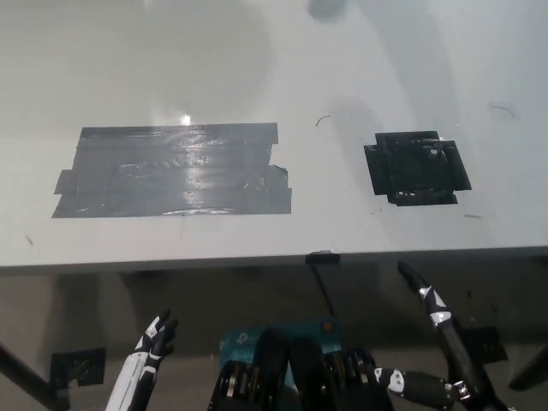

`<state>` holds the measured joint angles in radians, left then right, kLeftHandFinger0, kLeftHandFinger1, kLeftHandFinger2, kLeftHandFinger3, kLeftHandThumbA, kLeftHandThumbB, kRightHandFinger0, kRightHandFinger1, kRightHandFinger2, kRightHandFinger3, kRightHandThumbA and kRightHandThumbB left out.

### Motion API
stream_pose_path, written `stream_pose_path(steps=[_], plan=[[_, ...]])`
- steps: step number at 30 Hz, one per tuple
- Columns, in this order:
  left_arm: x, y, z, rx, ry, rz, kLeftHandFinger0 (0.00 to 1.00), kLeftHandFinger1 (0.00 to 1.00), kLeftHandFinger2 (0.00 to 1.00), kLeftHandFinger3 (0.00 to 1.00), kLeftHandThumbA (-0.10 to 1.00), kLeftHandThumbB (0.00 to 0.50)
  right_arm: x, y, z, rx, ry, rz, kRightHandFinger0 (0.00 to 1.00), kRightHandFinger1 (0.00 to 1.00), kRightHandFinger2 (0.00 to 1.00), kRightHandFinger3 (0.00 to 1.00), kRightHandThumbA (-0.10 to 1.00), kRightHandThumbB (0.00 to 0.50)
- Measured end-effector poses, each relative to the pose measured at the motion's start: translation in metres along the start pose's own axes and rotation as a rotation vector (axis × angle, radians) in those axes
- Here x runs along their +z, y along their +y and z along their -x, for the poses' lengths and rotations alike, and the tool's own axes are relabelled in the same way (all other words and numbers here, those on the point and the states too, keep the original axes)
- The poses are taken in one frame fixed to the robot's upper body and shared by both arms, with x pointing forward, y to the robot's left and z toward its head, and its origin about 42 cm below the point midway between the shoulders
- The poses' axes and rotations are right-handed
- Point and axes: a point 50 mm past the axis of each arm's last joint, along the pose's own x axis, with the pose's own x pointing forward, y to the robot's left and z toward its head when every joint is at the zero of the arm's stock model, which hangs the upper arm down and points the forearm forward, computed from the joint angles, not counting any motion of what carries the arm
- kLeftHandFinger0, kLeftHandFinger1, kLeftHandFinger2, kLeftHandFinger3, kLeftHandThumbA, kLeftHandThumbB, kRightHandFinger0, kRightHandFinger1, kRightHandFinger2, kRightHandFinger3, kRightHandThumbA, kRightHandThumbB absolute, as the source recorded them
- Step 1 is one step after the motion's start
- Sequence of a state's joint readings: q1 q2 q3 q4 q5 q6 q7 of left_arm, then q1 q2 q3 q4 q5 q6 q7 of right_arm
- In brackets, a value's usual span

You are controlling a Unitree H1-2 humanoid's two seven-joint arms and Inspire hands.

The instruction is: A person hands a spray bottle to the robot which it grabs with its right hand and places on the black spot infront of it on the table

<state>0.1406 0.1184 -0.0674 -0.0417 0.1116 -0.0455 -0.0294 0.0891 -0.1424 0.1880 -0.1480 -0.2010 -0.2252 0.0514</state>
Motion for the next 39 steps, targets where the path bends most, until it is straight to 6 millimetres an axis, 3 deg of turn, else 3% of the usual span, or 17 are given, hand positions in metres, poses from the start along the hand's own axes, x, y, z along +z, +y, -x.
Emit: stream_pose_path(steps=[5, 7, 8, 14, 17, 21, 24, 28, 31, 33, 35, 39], plan=[[0.0, 0.0, 0.0, -0.001, -0.001, -0.003, 1.0, 1.0, 1.0, 1.0, 1.0, 0.03, 0.0, -0.002, 0.0, -0.008, 0.001, 0.0, 1.0, 1.0, 1.0, 1.0, 1.0, 0.358], [0.0, 0.0, 0.0, 0.0, -0.001, -0.002, 1.0, 1.0, 1.0, 1.0, 1.0, 0.028, 0.001, -0.003, 0.0, -0.014, -0.002, -0.004, 1.0, 1.0, 1.0, 1.0, 1.0, 0.326], [0.0, 0.0, 0.0, 0.0, -0.001, -0.002, 1.0, 1.0, 1.0, 1.0, 1.0, 0.035, 0.003, -0.005, 0.0, -0.02, -0.009, -0.004, 1.0, 1.0, 1.0, 1.0, 1.0, 0.283], [-0.001, -0.001, 0.001, -0.002, 0.0, -0.004, 1.0, 1.0, 1.0, 1.0, 1.0, 0.044, 0.046, -0.032, -0.015, -0.119, -0.139, -0.016, 1.0, 1.0, 1.0, 1.0, 1.0, 0.372], [-0.001, -0.002, 0.002, -0.006, 0.002, -0.005, 1.0, 1.0, 1.0, 1.0, 1.0, 0.035, 0.064, -0.047, -0.039, -0.158, -0.185, -0.033, 1.0, 1.0, 1.0, 1.0, 1.0, 0.373], [-0.001, -0.003, 0.002, -0.009, 0.003, -0.007, 1.0, 1.0, 1.0, 1.0, 1.0, 0.032, 0.082, -0.066, -0.076, -0.183, -0.22, -0.054, 1.0, 1.0, 1.0, 1.0, 1.0, 0.317], [-0.001, -0.004, 0.002, -0.01, 0.003, -0.008, 1.0, 1.0, 1.0, 1.0, 1.0, 0.039, 0.092, -0.081, -0.109, -0.194, -0.224, -0.073, 1.0, 1.0, 1.0, 1.0, 1.0, 0.375], [0.0, -0.004, 0.001, -0.01, -0.001, -0.008, 1.0, 1.0, 1.0, 1.0, 1.0, 0.032, 0.09, -0.102, -0.157, -0.202, -0.156, -0.085, 1.0, 1.0, 1.0, 1.0, 1.0, 0.419], [0.0, -0.004, 0.001, -0.01, -0.003, -0.01, 1.0, 1.0, 1.0, 1.0, 1.0, 0.031, 0.082, -0.11, -0.185, -0.201, -0.087, -0.104, 1.0, 1.0, 1.0, 1.0, 1.0, 0.405], [0.0, -0.004, 0.001, -0.011, -0.005, -0.012, 1.0, 1.0, 1.0, 1.0, 1.0, 0.034, 0.076, -0.111, -0.203, -0.192, -0.033, -0.12, 1.0, 1.0, 1.0, 1.0, 1.0, 0.343], [0.0, -0.004, 0.001, -0.011, -0.007, -0.014, 1.0, 1.0, 1.0, 1.0, 1.0, 0.043, 0.071, -0.11, -0.216, -0.182, 0.009, -0.135, 1.0, 1.0, 1.0, 1.0, 1.0, 0.397], [0.001, -0.005, -0.001, -0.012, -0.013, -0.015, 1.0, 1.0, 1.0, 1.0, 1.0, 0.037, 0.063, -0.105, -0.246, -0.159, 0.096, -0.163, 1.0, 1.0, 1.0, 1.0, 1.0, 0.438]])
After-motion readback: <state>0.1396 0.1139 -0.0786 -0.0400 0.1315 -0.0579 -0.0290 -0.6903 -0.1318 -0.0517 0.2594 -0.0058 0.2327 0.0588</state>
